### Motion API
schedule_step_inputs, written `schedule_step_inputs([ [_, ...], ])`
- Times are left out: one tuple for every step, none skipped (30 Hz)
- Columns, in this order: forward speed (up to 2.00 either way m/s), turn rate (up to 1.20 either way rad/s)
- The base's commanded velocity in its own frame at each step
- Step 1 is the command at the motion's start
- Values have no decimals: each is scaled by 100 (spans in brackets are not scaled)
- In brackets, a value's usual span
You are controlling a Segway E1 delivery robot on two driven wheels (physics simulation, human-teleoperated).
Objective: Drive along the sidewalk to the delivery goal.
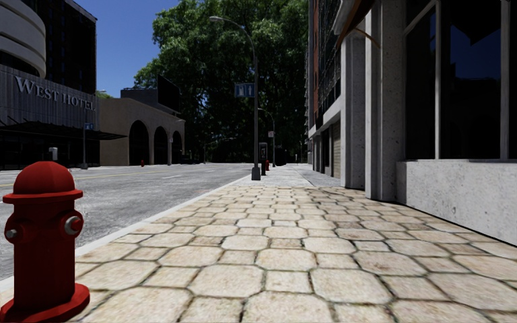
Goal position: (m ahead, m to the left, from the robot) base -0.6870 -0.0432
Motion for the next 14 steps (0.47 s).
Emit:
schedule_step_inputs([
  [0,0],
  [0,0],
  [0,0],
  [0,0],
  [0,0],
  [0,0],
  [0,0],
  [0,0],
  [0,0],
  [0,0],
  [0,0],
  [0,0],
  [0,0],
  [0,0],
])
